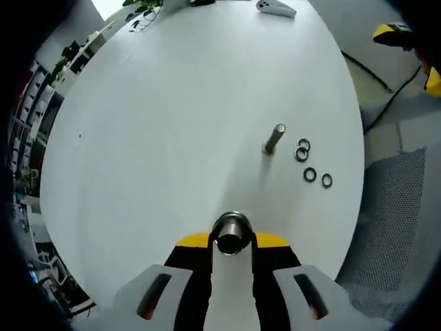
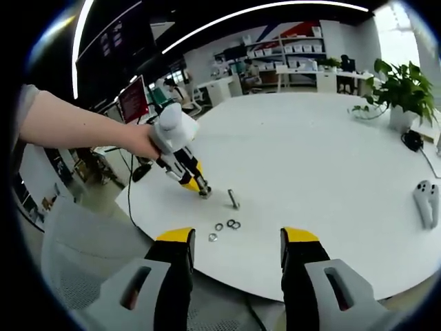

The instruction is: Place the washer onto the threaded stud by aligning its center hole with the stud, sliding it down to the base, and recovering from edge contact or off-axis alignment until the washer reaches the visible bottom stop.

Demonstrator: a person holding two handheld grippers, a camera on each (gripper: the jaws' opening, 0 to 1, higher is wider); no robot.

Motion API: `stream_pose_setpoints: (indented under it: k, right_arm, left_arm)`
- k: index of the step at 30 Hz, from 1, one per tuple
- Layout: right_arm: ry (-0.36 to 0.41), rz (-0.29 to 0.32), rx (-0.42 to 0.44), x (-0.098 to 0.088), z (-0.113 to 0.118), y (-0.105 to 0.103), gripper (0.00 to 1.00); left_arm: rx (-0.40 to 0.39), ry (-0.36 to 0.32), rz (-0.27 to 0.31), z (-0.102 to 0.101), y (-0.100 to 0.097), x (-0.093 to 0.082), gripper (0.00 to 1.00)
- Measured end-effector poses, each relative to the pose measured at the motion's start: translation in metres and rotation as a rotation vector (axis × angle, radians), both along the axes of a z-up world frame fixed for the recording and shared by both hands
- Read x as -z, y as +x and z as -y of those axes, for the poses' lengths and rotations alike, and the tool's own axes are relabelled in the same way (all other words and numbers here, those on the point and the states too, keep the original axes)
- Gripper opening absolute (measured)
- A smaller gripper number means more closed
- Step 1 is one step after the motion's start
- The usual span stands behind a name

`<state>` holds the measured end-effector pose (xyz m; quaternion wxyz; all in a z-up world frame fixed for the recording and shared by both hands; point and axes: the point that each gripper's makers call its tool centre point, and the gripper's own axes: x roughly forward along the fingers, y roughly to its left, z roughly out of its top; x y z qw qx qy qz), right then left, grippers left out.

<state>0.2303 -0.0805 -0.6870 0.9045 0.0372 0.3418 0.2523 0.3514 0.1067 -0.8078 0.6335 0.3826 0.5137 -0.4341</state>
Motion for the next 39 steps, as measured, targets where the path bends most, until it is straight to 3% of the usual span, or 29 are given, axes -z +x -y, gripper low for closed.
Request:
stream_pose_setpoints:
  k: [14,24,26,30,33,39]
  right_arm:
    - [0.005,-0.002,0.013,0.000,0.002,0.001,0.52]
    - [0.015,-0.002,0.013,0.000,0.001,0.001,0.52]
    - [0.020,-0.003,0.010,0.000,0.001,0.001,0.52]
    - [0.030,-0.005,0.010,-0.001,0.000,0.001,0.52]
    - [0.029,-0.004,-0.001,-0.001,-0.002,0.000,0.52]
    - [0.041,0.000,-0.008,-0.002,-0.004,0.000,0.52]
  left_arm:
    - [0.000,0.016,-0.014,-0.001,-0.002,0.018,0.19]
    - [-0.061,-0.016,-0.023,-0.003,-0.006,0.015,0.21]
    - [-0.069,-0.048,0.025,-0.001,-0.003,0.009,0.24]
    - [-0.112,-0.068,0.033,-0.004,-0.011,-0.002,0.26]
    - [-0.134,-0.090,0.072,-0.008,-0.012,-0.013,0.26]
    - [-0.252,-0.223,0.151,-0.017,-0.018,-0.046,0.27]
